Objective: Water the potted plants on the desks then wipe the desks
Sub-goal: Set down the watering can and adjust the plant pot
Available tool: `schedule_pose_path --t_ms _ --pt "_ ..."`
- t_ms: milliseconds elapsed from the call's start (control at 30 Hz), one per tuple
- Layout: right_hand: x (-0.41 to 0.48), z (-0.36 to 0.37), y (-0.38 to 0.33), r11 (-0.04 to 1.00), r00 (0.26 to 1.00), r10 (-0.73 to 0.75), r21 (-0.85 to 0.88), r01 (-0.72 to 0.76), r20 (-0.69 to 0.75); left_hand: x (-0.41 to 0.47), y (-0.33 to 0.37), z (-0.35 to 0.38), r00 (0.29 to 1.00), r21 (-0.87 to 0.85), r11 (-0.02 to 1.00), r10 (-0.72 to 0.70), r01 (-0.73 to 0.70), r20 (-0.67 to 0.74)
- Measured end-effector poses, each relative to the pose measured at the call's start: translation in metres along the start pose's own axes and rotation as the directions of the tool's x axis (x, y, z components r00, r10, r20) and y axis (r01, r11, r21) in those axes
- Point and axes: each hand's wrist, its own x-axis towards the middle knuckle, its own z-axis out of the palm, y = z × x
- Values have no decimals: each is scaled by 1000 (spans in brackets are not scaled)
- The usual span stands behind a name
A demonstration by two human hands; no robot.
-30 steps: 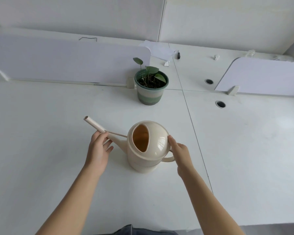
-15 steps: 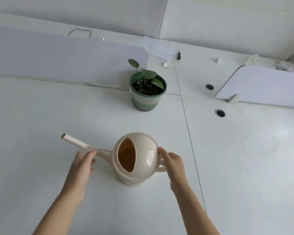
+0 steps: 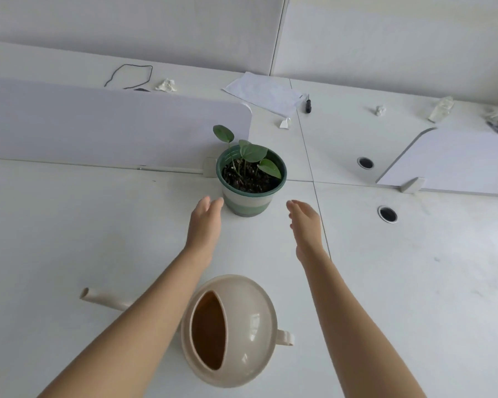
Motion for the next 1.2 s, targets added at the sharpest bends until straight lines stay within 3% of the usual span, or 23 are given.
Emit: schedule_pose_path --t_ms 267,367,567,767,900,1000,1200 --pt "47 26 -20 995 997 -53 87 48 60 93 10 24 999 -122 992 -29 33 35" --pt "64 40 -11 990 998 -62 128 63 -14 107 9 26 998 -203 979 -23 36 65" --pt "78 47 -9 984 998 -55 166 60 -33 102 -6 28 1000 -194 981 -4 9 29" --pt "90 31 -30 994 974 -77 95 57 215 80 -17 19 992 -64 997 -30 38 125" --pt "70 29 -8 982 992 -61 184 39 113 88 -2 14 988 -92 992 -71 84 133" --pt "55 39 4 971 986 -106 226 75 128 79 2 23 982 -74 995 -57 71 178" --pt "66 47 -8 978 983 -71 207 34 171 62 4 38 987 -146 983 -91 111 134"
